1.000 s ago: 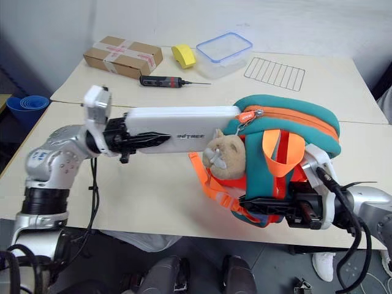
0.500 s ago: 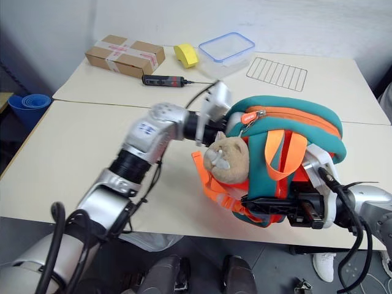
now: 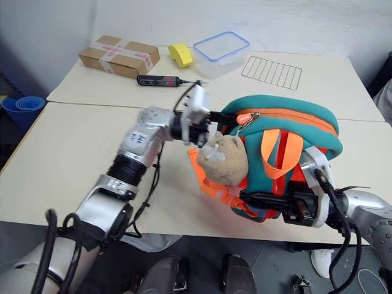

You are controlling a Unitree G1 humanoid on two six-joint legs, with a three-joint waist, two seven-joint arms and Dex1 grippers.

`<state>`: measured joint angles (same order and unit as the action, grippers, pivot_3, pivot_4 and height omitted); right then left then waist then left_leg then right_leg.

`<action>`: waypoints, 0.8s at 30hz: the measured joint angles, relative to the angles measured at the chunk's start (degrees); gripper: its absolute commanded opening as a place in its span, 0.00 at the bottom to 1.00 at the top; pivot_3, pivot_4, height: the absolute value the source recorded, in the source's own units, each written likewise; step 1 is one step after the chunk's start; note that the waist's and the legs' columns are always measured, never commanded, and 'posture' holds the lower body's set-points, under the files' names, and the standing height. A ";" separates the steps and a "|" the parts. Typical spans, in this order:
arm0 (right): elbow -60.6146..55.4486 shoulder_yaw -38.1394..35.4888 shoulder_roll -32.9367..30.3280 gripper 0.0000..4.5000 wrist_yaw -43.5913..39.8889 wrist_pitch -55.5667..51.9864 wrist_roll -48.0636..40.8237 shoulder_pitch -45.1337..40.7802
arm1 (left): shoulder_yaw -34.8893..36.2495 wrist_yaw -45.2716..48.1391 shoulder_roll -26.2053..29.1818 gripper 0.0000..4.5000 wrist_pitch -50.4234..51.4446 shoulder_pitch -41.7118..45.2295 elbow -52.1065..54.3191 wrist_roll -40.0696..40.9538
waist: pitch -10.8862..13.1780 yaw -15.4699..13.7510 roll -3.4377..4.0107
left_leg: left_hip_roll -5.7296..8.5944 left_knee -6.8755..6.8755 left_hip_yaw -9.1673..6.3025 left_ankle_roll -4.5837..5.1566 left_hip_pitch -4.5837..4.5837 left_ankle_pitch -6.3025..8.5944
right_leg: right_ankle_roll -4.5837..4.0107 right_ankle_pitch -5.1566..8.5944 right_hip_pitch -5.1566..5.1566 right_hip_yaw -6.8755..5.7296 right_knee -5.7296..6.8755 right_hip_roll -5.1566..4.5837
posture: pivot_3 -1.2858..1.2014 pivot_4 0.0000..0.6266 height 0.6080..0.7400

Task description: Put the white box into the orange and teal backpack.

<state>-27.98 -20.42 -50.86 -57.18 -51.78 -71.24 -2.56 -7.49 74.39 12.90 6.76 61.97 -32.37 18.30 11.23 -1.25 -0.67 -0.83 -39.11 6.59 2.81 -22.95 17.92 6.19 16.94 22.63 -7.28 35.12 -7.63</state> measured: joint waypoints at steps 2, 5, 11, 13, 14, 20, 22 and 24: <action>0.29 0.15 0.00 0.00 0.04 0.25 0.50 -0.44 | 1.08 4.84 3.04 0.86 1.13 -0.01 0.11 2.05 | 0.00 -0.07 0.00 | 0.02 -0.01 -0.01 0.02 -0.02 0.01 | 0.00 0.00 -0.01 -0.13 0.10 0.03 | 0.52 0.24 1.00; 1.08 0.49 0.22 0.00 0.40 0.75 1.77 -1.19 | 2.22 10.60 8.21 0.86 4.66 -1.13 2.26 4.06 | 0.00 -0.08 0.00 | 0.07 -0.02 -0.02 0.06 -0.03 0.03 | 0.00 0.00 -0.01 -0.18 0.28 0.08 | 0.52 0.24 1.00; 1.61 1.66 0.89 0.00 0.30 2.31 4.27 -1.96 | 3.48 9.67 9.62 0.86 11.33 -8.80 16.05 8.51 | 0.00 -0.16 0.00 | 0.14 -0.14 -0.24 0.10 -0.14 0.01 | 0.01 -0.01 -0.07 -0.09 0.34 0.05 | 0.52 0.24 1.00; 2.43 1.66 0.88 0.00 -0.13 2.61 4.64 -2.00 | 3.70 5.90 8.13 0.86 13.37 -10.90 22.63 9.60 | 0.00 -0.21 0.00 | 0.15 -0.16 -0.35 0.11 -0.13 0.01 | 0.01 -0.01 -0.15 0.01 0.33 0.04 | 0.52 0.24 1.00; 2.63 1.66 0.88 0.00 -0.18 2.67 4.71 -2.05 | 3.64 4.93 7.59 0.86 13.73 -11.02 23.71 9.65 | 0.00 -0.25 0.00 | 0.15 -0.18 -0.38 0.11 -0.14 0.01 | 0.01 -0.01 -0.17 -0.01 0.33 0.05 | 0.52 0.24 1.00; 2.78 1.66 0.88 0.00 -0.92 2.78 4.75 -1.77 | 1.88 -2.54 2.35 0.78 14.98 -12.39 28.83 9.55 | 0.00 -0.24 0.01 | 0.16 -0.18 -0.38 0.10 -0.13 -0.01 | 0.01 -0.01 -0.19 -0.03 0.33 0.08 | 0.52 0.24 1.00; 2.79 1.65 0.88 0.00 -0.94 2.80 4.78 -1.45 | 0.66 -3.66 2.00 0.65 14.08 -12.99 28.93 8.39 | 0.00 -0.16 0.01 | 0.15 -0.18 -0.37 0.09 -0.13 -0.02 | 0.01 -0.01 -0.18 -0.05 0.33 0.10 | 0.52 0.24 1.00; 2.83 1.65 0.88 0.00 -0.93 2.87 4.78 -1.44 | -0.12 -4.17 2.05 0.55 12.86 -12.99 28.93 7.33 | -0.01 -0.19 0.01 | 0.15 -0.18 -0.37 0.07 -0.12 -0.02 | 0.01 -0.01 -0.18 -0.11 0.34 0.10 | 0.52 0.24 1.00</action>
<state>-25.15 -18.77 -49.98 -58.11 -48.90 -66.46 -4.00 -7.61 70.22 14.95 19.62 48.98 -3.43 25.63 11.23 -1.44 -0.66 -0.68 -39.29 6.22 2.89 -23.07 17.90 6.20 16.94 22.45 -7.39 35.46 -7.53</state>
